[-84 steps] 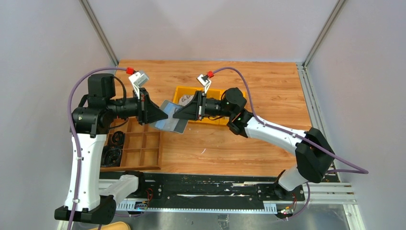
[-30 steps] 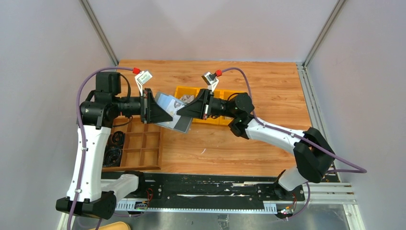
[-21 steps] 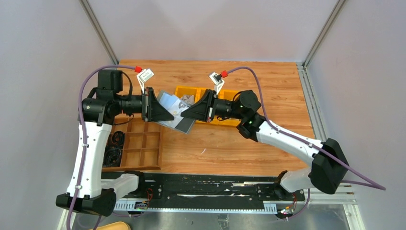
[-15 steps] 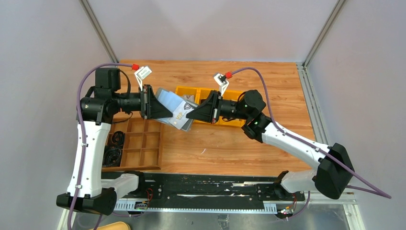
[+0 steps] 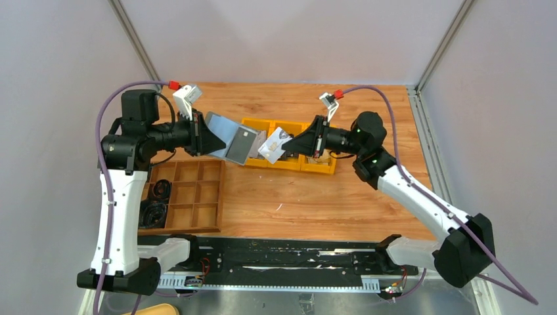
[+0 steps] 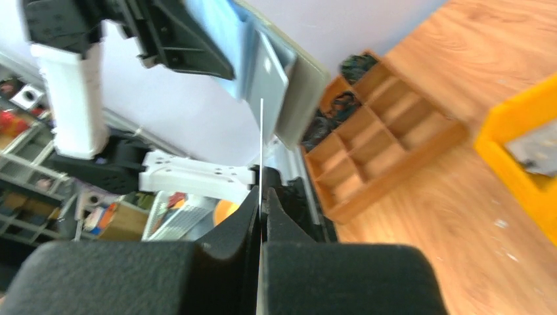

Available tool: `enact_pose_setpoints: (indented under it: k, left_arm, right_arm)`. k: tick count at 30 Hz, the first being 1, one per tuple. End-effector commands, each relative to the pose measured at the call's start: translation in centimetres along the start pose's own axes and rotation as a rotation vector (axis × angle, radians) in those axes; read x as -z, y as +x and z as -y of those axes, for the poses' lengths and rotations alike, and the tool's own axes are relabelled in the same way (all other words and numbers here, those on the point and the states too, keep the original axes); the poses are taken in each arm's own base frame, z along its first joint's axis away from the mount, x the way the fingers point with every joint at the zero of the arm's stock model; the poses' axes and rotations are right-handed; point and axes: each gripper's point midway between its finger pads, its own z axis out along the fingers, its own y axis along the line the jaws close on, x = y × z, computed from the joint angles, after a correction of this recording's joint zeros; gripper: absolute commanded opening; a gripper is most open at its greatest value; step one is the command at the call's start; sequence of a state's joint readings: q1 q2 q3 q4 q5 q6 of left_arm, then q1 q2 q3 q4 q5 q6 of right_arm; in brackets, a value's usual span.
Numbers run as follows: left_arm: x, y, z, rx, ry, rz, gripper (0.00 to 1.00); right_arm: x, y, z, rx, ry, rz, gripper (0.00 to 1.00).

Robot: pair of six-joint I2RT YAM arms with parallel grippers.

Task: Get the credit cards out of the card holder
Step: Remove the credit card from the card holder, then place the credit card in the storage box.

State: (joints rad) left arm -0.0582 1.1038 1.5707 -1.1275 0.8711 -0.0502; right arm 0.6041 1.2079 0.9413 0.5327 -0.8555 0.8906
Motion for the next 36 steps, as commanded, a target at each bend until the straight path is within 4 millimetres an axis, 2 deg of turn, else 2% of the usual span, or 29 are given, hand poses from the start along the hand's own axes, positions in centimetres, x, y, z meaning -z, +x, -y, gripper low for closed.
enact_pose_setpoints:
  k: [1,3,7,12,17,21,26,32,36]
  left_arm:
    - [1.4,-1.1,-4.0,-0.136,-0.252,0.038,0.0]
    - [1.3,-0.7,-4.3,-0.141,-0.259,0.028,0.02]
    - [1.2,0.0,-3.5,-0.137,-0.215,0.023,0.06]
    - [1.1,0.1,-2.0,-0.144,-0.143,0.032,0.06]
    - [0.9,0.8,-0.1,-0.147,-0.034,0.03,0.04]
    - [1.1,1.2,0.7,-0.162,0.005,0.032,0.03]
    - [1.3,1.2,1.1,-0.171,0.015,0.04,0.03]
    - [1.4,0.8,1.6,-0.157,0.023,0.048,0.03]
    - [1.7,0.8,1.7,-0.165,0.015,0.056,0.02]
  right_arm:
    - [2.2,0.9,4.6,-0.003,0.177,-0.091,0.0]
    - [2.2,1.3,7.4,-0.011,0.265,-0.137,0.0]
    - [1.2,1.4,12.8,0.002,0.39,-0.204,0.0]
    - [-2.0,1.5,18.9,0.01,0.456,-0.287,0.0]
    - [-5.2,2.3,24.0,0.004,0.507,-0.378,0.0]
    - [-6.4,2.8,27.6,-0.002,0.562,-0.404,0.0]
    - [-8.0,3.4,29.9,-0.006,0.568,-0.418,0.0]
    - [-9.7,4.4,31.0,-0.008,0.549,-0.443,0.02]
    - [-9.9,5.2,31.6,-0.018,0.555,-0.459,0.09]
